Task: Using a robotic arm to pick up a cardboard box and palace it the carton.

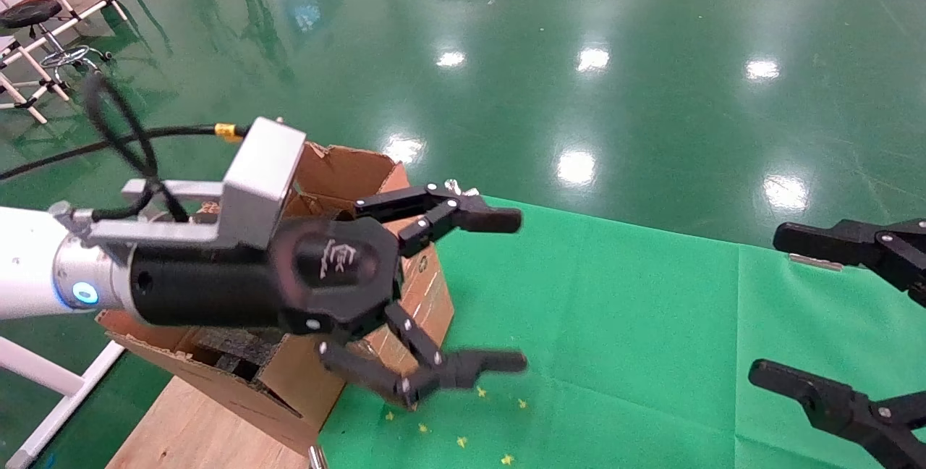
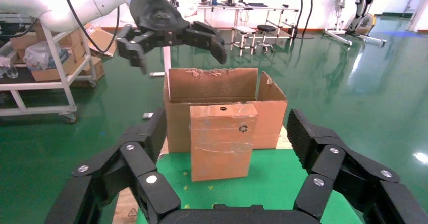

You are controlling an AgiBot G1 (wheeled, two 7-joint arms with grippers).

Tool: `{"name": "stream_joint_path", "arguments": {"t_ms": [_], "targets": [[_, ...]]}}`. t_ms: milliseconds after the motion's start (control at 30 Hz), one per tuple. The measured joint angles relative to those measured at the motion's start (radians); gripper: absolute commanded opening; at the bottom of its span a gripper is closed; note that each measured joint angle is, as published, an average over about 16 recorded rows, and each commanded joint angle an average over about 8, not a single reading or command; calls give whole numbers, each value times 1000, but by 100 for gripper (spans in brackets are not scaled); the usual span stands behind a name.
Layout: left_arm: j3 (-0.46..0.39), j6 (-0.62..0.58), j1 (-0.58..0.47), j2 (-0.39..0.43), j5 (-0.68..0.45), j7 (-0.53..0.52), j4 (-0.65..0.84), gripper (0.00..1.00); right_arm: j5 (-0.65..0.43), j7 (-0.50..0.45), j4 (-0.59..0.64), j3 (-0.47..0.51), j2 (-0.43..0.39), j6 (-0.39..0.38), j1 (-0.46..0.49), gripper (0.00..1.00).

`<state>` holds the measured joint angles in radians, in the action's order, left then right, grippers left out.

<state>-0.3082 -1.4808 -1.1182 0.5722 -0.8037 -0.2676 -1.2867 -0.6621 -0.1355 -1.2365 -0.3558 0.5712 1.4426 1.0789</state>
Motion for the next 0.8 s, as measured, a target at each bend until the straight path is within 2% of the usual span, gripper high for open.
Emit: {"name": "stream_joint_path", "arguments": {"t_ms": [567,800], "targets": [[-120,69,-165,-115,-346,-360,-41,100,0,0,0,0,0,0,0,0],[-143,91,-186,-142,-425,-442,-50,100,0,0,0,0,0,0,0,0]]}}
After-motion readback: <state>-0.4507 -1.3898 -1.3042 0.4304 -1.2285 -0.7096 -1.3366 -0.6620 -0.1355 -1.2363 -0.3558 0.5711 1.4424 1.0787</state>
